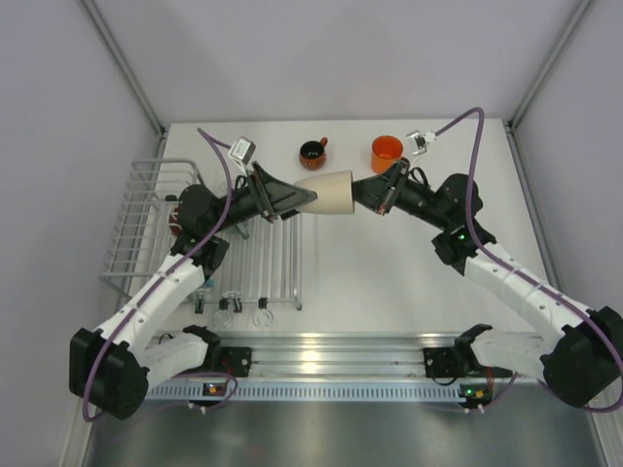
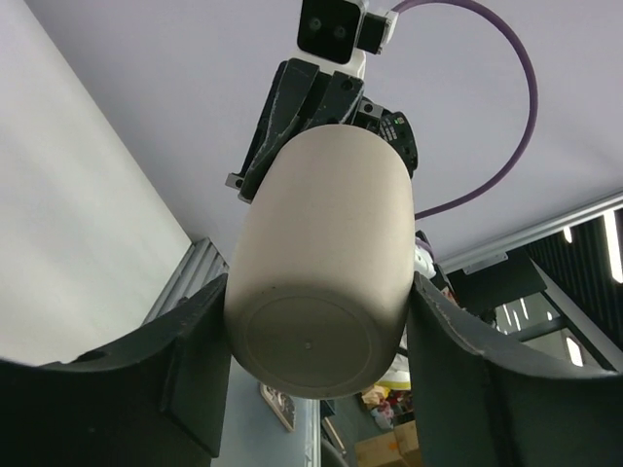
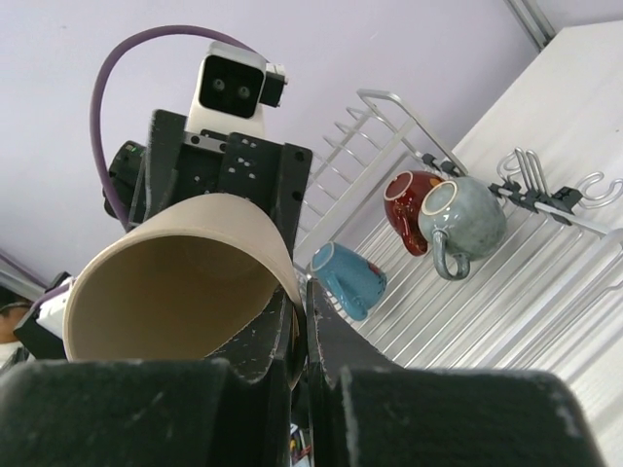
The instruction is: Load the cups into the dish rack
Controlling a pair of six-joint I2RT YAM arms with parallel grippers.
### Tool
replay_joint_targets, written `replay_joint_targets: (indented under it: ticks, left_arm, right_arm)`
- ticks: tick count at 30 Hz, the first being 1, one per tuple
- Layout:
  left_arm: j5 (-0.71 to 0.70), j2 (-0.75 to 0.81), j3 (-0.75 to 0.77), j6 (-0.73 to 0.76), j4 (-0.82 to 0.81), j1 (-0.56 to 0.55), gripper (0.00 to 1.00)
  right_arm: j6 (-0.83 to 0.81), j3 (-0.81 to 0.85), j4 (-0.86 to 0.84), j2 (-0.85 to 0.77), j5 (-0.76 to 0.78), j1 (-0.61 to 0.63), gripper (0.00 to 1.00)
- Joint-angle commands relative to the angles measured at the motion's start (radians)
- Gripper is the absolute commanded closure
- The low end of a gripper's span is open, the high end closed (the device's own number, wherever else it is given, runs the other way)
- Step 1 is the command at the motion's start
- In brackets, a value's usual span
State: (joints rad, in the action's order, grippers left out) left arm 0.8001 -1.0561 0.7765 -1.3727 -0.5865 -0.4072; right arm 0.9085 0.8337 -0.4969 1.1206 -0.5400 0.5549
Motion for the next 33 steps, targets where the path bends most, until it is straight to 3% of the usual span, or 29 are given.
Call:
replay_joint_targets:
  ticks: [1, 5, 6, 7, 9, 13, 14, 15, 18, 19, 22, 28, 33]
  left_arm:
    - [0.018, 0.036, 0.0, -0.031, -0.121, -0.012, 0.49]
    - [0.002, 0.033, -0.002, -0.025, -0.121, -0.012, 0.81]
    - [0.001, 0.031, -0.002, -0.022, -0.122, -0.012, 0.92]
    - [-0.004, 0.028, -0.002, -0.02, -0.122, -0.012, 1.0]
    - [-0.002, 0.025, -0.005, -0.014, -0.121, -0.012, 1.0]
    - [-0.009, 0.041, 0.013, 0.079, -0.006, -0.008, 1.0]
    - [-0.028, 0.048, 0.023, 0.16, 0.054, -0.008, 1.0]
    - [-0.045, 0.06, 0.061, 0.216, 0.214, -0.008, 1.0]
    - [-0.16, 0.061, 0.191, 0.498, 0.543, -0.008, 1.0]
    - [-0.208, 0.056, 0.225, 0.626, 0.759, -0.008, 1.0]
    - [-0.36, 0.045, 0.316, 0.76, 0.983, -0.007, 1.0]
    - [-0.648, -0.051, 0.477, 0.969, 1.267, -0.008, 1.0]
    - [-0.844, -0.156, 0.583, 1.034, 1.393, -0.007, 1.0]
  right_arm:
    - [-0.014, 0.033, -0.063, 0.018, 0.0, 0.02, 1.0]
    - [-0.028, 0.018, -0.042, 0.016, -0.008, 0.022, 0.84]
    - [-0.034, 0.018, -0.022, 0.009, -0.006, 0.022, 0.7]
    - [-0.052, 0.018, -0.003, 0.005, 0.0, 0.022, 0.65]
    - [-0.086, 0.033, 0.094, -0.013, 0.023, 0.022, 0.5]
    - [-0.193, 0.073, 0.249, -0.057, 0.106, 0.022, 0.33]
    - [-0.21, 0.08, 0.279, -0.067, 0.124, 0.022, 0.31]
    - [-0.223, 0.084, 0.3, -0.091, 0.156, 0.022, 0.28]
    - [-0.273, 0.081, 0.38, -0.133, 0.199, 0.02, 0.22]
    - [-0.295, 0.076, 0.415, -0.143, 0.224, 0.02, 0.21]
    - [-0.324, 0.071, 0.458, -0.171, 0.241, 0.02, 0.15]
    - [-0.382, 0.059, 0.537, -0.219, 0.29, 0.02, 0.08]
    - [-0.422, 0.061, 0.57, -0.255, 0.296, 0.019, 0.03]
